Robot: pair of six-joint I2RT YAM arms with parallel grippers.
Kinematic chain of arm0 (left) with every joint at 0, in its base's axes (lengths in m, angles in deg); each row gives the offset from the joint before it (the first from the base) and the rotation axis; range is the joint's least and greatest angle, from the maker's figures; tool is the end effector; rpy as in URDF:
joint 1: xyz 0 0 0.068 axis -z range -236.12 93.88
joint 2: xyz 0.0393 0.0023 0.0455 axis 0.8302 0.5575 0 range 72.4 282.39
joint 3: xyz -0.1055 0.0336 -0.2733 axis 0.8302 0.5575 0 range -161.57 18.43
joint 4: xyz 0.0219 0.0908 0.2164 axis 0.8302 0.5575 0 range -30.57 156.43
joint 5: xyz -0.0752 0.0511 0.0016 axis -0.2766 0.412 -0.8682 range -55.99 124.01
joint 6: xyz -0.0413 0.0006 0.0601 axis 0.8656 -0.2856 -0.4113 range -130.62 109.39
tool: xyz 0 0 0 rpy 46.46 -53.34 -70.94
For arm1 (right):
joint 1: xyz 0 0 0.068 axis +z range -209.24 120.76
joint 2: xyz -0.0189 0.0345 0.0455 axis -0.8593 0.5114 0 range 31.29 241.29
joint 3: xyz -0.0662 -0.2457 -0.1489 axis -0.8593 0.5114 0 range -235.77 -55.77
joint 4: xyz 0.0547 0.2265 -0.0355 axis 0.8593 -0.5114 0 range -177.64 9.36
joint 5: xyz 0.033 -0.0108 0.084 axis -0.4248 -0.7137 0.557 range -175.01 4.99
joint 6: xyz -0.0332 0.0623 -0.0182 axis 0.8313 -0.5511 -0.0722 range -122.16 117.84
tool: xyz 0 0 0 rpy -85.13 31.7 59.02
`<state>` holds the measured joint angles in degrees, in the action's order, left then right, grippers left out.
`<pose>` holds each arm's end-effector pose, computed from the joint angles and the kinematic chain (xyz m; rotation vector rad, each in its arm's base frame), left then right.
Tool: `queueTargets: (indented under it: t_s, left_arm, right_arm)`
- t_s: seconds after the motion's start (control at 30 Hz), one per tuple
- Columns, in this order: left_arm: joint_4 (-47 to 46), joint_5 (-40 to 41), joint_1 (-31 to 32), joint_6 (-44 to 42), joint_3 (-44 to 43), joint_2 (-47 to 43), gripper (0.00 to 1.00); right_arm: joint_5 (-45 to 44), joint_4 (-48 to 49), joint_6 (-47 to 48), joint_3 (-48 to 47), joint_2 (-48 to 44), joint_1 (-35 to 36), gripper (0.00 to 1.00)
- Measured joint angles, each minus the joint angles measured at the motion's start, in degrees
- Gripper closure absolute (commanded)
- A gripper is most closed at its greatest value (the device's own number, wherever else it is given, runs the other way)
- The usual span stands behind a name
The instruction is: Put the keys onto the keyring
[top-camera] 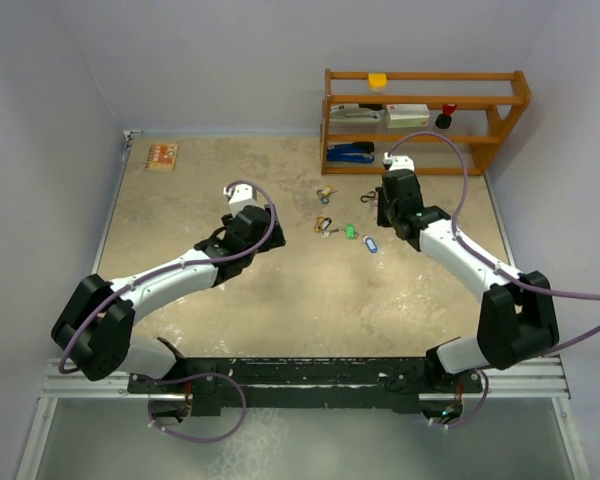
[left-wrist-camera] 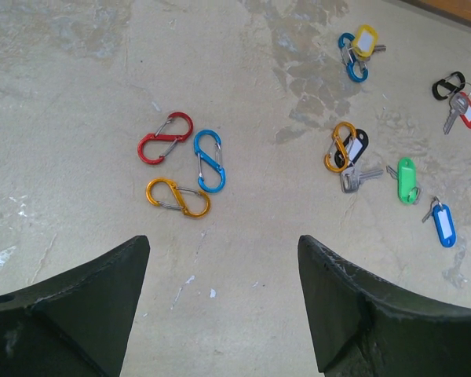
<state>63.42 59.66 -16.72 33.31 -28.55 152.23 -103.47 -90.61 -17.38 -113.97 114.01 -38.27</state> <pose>0.2387 -0.1623 0.2511 -0.3294 2.1373 -0.3491 0.3006 0.0948 0.2877 0.0751 2.1367 0.0191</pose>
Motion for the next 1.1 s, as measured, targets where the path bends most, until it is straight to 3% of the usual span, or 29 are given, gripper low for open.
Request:
queueTargets:
  t_s: [0.43,1.1]
  left_arm:
    - [1.75,4.79,-1.57,0.00,-1.07,5.38,0.27]
    - [-0.68,3.19,-3.17,-0.07,-5.57,15.82,0.30]
  right_arm:
    - [1.57,-1.38,0.87,0.52,-1.88,2.01,1.00]
    - [1.68,-1.81,0.90,0.52,-3.39,3.04,1.00]
